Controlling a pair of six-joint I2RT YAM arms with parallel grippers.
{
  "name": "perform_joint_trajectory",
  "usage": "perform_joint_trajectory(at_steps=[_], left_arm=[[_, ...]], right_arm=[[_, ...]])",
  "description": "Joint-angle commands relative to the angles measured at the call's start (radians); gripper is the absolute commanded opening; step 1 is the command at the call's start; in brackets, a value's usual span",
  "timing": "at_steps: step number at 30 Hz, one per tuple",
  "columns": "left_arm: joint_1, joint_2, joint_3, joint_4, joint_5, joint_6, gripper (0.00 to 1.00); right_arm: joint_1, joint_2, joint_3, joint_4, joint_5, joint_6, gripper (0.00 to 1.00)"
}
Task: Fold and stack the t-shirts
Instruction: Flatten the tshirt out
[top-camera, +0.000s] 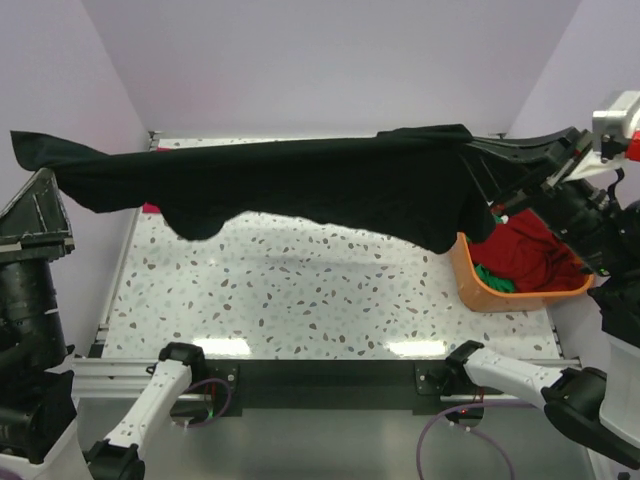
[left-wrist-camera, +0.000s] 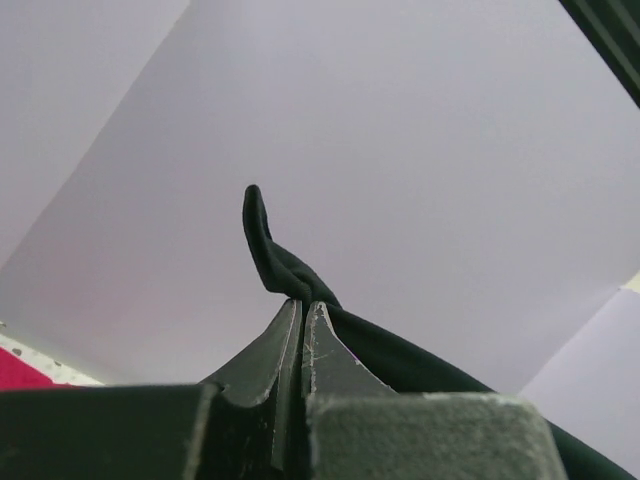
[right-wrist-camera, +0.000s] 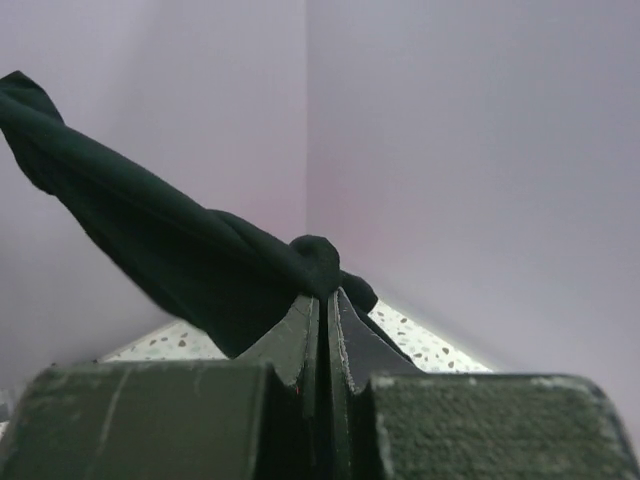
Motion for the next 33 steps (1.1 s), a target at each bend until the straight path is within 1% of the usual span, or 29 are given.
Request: perform_joint_trajectory(at_steps=[1, 4, 7, 8, 9, 11, 12, 13, 14, 15, 16, 17, 18, 19, 20, 21, 22, 23, 24, 26, 27, 28, 29, 30, 32, 33], left_arm=[[0.006, 0.055, 0.065, 0.024, -0.009, 0.066, 0.0], [0.006, 0.101, 0.076, 0.042, -0.018, 0.071, 0.0], [0.006, 0.156, 0.056, 0.061, -0.063, 0.076, 0.0], [0.006, 0.203, 0.047, 0.061, -0.084, 0.08, 0.0], [0.006, 0.231, 0.025, 0.061, -0.104, 0.08, 0.0], [0.006, 0.323, -0.005, 0.058, -0.181, 0.071, 0.0], [0.006, 0.358, -0.037, 0.055, -0.202, 0.067, 0.0], [0.007, 0.395, -0.055, 0.048, -0.248, 0.06, 0.0], [0.007, 0.465, -0.074, 0.039, -0.262, 0.042, 0.0], [0.012, 0.499, -0.126, 0.038, -0.276, 0.033, 0.0], [0.015, 0.532, -0.16, 0.042, -0.313, 0.021, 0.0], [0.021, 0.597, -0.194, 0.051, -0.31, 0.007, 0.0], [0.059, 0.631, -0.252, 0.079, -0.284, 0.013, 0.0], [0.087, 0.712, -0.271, 0.082, -0.188, 0.014, 0.0], [0.116, 0.756, -0.277, 0.046, -0.129, 0.011, 0.1], [0.175, 0.798, -0.265, 0.012, -0.07, 0.007, 0.52], [0.191, 0.857, -0.26, -0.019, -0.014, -0.002, 0.71], [0.194, 0.871, -0.262, -0.034, -0.014, 0.004, 0.83], [0.194, 0.873, -0.285, -0.027, -0.006, 0.011, 1.0], [0.191, 0.828, -0.324, 0.039, 0.032, 0.033, 1.0], [0.191, 0.802, -0.372, 0.066, 0.082, 0.037, 1.0], [0.19, 0.75, -0.395, 0.091, 0.103, 0.045, 1.0], [0.187, 0.727, -0.415, 0.126, 0.116, 0.045, 1.0], [0.185, 0.701, -0.446, 0.136, 0.136, 0.045, 1.0], [0.177, 0.652, -0.466, 0.151, 0.149, 0.045, 1.0], [0.17, 0.641, -0.479, 0.156, 0.161, 0.047, 1.0]], right_arm=[[-0.008, -0.002, 0.052, -0.005, 0.023, 0.016, 0.0], [-0.008, 0.021, 0.052, 0.007, 0.075, 0.012, 0.0], [-0.01, 0.096, 0.049, 0.026, 0.238, -0.017, 0.0], [-0.008, 0.127, 0.045, 0.046, 0.332, -0.026, 0.0], [-0.01, 0.188, 0.039, 0.056, 0.37, -0.072, 0.0], [-0.016, 0.274, 0.042, 0.09, 0.463, -0.089, 0.0], [-0.034, 0.368, 0.048, 0.093, 0.471, -0.089, 0.0], [-0.103, 0.413, 0.057, 0.092, 0.443, -0.063, 0.0], [-0.149, 0.455, 0.054, 0.096, 0.394, -0.027, 0.0], [-0.191, 0.502, 0.04, 0.118, 0.304, 0.016, 0.0], [-0.235, 0.568, -0.028, 0.154, 0.3, 0.02, 0.0], [-0.24, 0.601, -0.081, 0.266, 0.295, 0.006, 0.0], [-0.248, 0.631, -0.156, 0.318, 0.256, -0.008, 0.0], [-0.249, 0.712, -0.171, 0.366, 0.208, -0.02, 0.09], [-0.249, 0.754, -0.172, 0.363, 0.177, -0.032, 0.23], [-0.249, 0.794, -0.164, 0.348, 0.153, -0.031, 0.46], [-0.249, 0.863, -0.137, 0.305, 0.119, -0.037, 0.9], [-0.249, 0.881, -0.124, 0.284, 0.117, -0.039, 0.99], [-0.249, 0.891, -0.127, 0.267, 0.119, -0.036, 0.99], [-0.248, 0.863, -0.162, 0.27, 0.132, -0.027, 0.99], [-0.248, 0.842, -0.225, 0.282, 0.131, -0.014, 0.99], [-0.246, 0.822, -0.259, 0.299, 0.123, -0.004, 0.99], [-0.243, 0.769, -0.294, 0.306, 0.104, 0.015, 0.99], [-0.234, 0.745, -0.369, 0.314, 0.105, 0.027, 0.99], [-0.219, 0.693, -0.443, 0.316, 0.109, 0.05, 0.99], [-0.199, 0.643, -0.528, 0.322, 0.119, 0.088, 0.99]])
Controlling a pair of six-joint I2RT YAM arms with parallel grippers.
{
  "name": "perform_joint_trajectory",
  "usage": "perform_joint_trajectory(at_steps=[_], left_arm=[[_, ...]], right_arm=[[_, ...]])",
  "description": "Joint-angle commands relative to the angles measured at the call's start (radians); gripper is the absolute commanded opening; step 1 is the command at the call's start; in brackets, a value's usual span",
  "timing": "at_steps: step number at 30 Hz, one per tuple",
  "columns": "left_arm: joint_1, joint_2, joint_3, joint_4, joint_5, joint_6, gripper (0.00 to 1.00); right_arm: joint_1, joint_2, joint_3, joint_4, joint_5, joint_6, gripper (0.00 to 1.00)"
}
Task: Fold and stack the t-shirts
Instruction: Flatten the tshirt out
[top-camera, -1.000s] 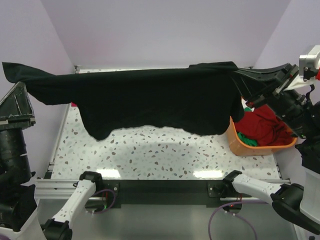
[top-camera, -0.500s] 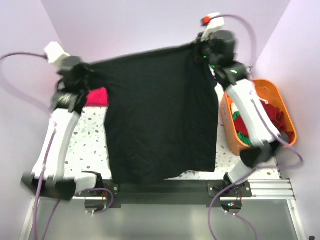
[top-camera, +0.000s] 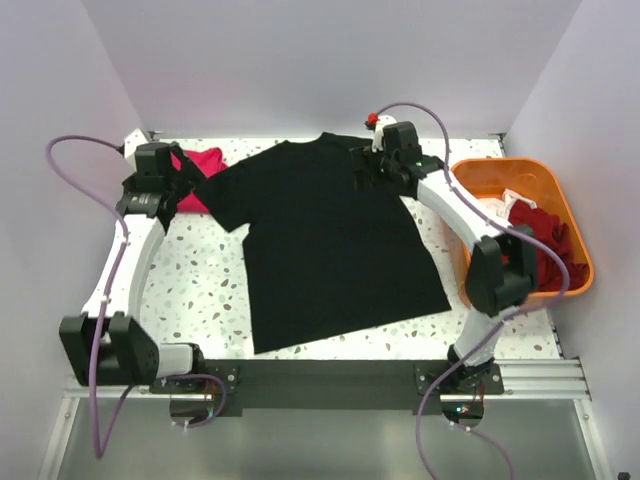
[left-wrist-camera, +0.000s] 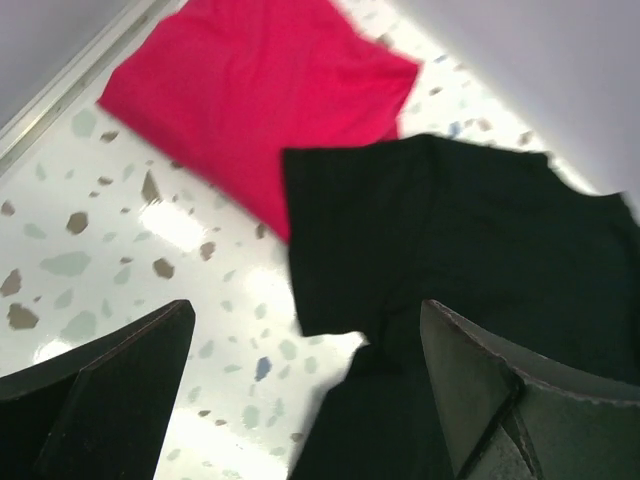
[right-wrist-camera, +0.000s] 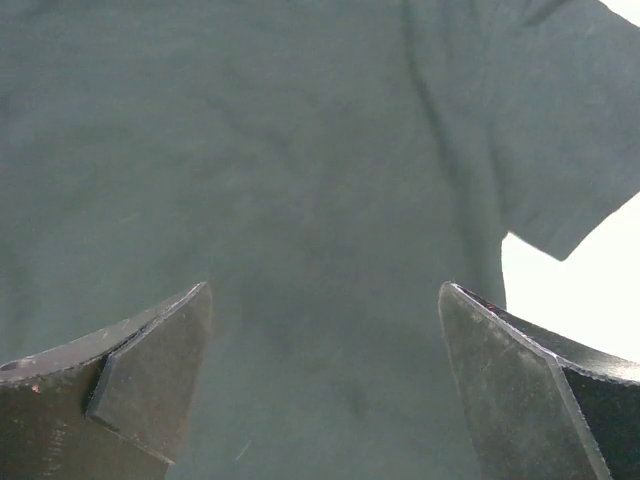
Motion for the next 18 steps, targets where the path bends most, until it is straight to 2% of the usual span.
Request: perform_joint_trajectory(at_steps=[1, 5, 11, 15, 18], left_arm=[[-0.022, -0.093, -0.027, 0.118, 0.068, 0.029, 1.0], [-0.123, -0.05, -0.04, 0.187, 0.08, 0.051, 1.0], [-0.18, 0.201, 0.06, 0.265, 0.18, 0.089, 1.0], [-0.196, 0.43, 0.166, 0.23, 0.212, 0.095, 1.0], [-0.214, 0.52, 0.192, 0.235, 0.177, 0.089, 1.0]], right_arm=[[0.051, -0.2, -0.149, 0.082, -0.011, 0.092, 0.99], [0.129, -0.286, -0.375, 0.07, 0.054, 0.238, 0.99], [0.152, -0.314, -0.556, -0.027, 0.121, 0.422, 0.99], [0.152, -0.288, -0.591, -0.04, 0.156, 0.439, 0.99], [0.149, -0.248, -0.596, -0.063, 0.188, 0.473, 0.99]])
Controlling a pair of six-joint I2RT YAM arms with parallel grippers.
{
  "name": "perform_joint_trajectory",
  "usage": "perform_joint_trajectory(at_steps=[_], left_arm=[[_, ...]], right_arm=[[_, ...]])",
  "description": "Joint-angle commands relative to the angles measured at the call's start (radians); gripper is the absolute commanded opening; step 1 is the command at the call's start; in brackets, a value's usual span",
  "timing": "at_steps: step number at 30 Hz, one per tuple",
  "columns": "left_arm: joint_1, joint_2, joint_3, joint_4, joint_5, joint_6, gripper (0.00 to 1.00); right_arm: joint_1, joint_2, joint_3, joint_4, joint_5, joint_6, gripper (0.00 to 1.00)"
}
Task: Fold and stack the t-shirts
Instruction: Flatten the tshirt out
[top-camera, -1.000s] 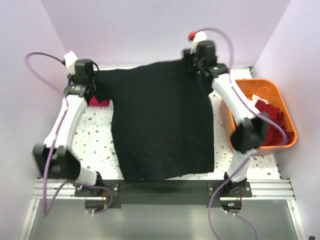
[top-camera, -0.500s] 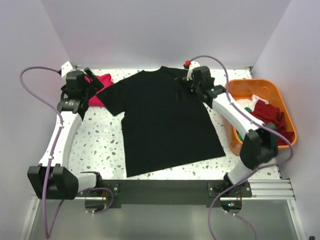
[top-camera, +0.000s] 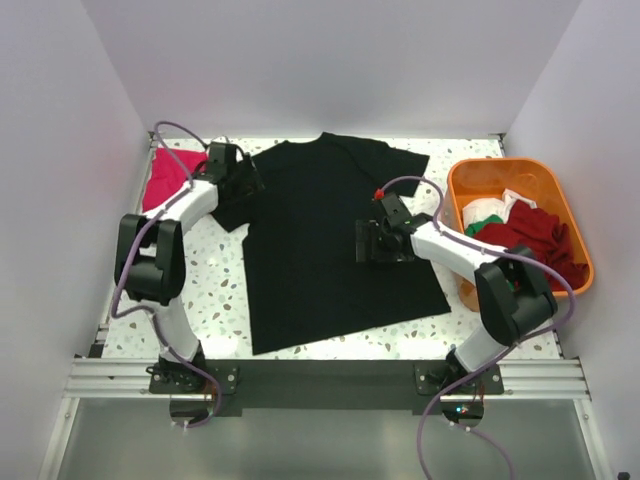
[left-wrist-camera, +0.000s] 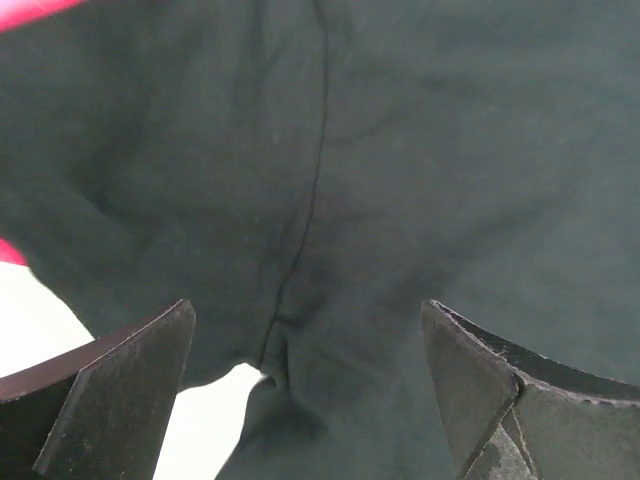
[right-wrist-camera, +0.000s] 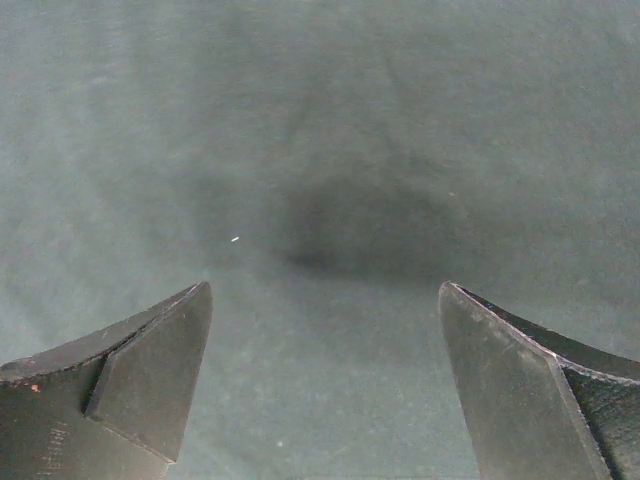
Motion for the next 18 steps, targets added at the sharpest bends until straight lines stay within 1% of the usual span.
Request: perform_joint_trajectory(at_steps=[1, 2, 5, 7, 9, 12, 13, 14, 15, 16, 18], left_arm=[[-0.033, 0.065, 0.075, -0.002, -0.018, 0.022, 1.0], [-0.04, 0.091, 0.075, -0.008, -0.071, 0.02, 1.0], [-0.054, 0.129, 0.081, -0.048, -0.125, 0.02, 1.0], [-0.057, 0.161, 0.077, -0.112, -0.151, 0.002, 1.0], [-0.062, 0.178, 0.057, -0.184, -0.211, -0.033, 1.0], [-0.064, 0.151, -0.035, -0.23, -0.222, -0.078, 1.0], [-0.067, 0.135, -0.105, -0.234, -0.21, -0.086, 1.0], [-0.07, 0.097, -0.141, -0.243, -0.192, -0.096, 1.0], [-0.085, 0.045, -0.22, -0.266, -0.19, -0.131, 1.0], [-0.094, 0.045, -0.262, -0.27, -0.19, -0.151, 1.0], [-0.132, -0.044, -0.346, -0.277, -0.159, -0.201, 1.0]], right_arm=[[-0.004, 0.046, 0.009, -0.024, 0.088, 0.088, 0.99], [-0.01, 0.06, 0.018, -0.027, 0.09, 0.092, 0.99], [-0.035, 0.138, 0.049, -0.068, 0.121, 0.12, 0.99], [-0.046, 0.162, 0.063, -0.068, 0.128, 0.12, 0.99], [-0.058, 0.204, 0.091, -0.064, 0.121, 0.114, 0.99], [-0.078, 0.271, 0.15, -0.068, 0.101, 0.086, 0.99], [-0.086, 0.288, 0.191, -0.073, 0.098, 0.053, 0.99], [-0.089, 0.306, 0.219, -0.08, 0.095, 0.034, 0.99], [-0.095, 0.349, 0.283, -0.1, 0.104, 0.004, 0.99], [-0.098, 0.369, 0.284, -0.113, 0.104, -0.012, 0.99], [-0.107, 0.432, 0.379, -0.145, 0.096, -0.041, 0.99]])
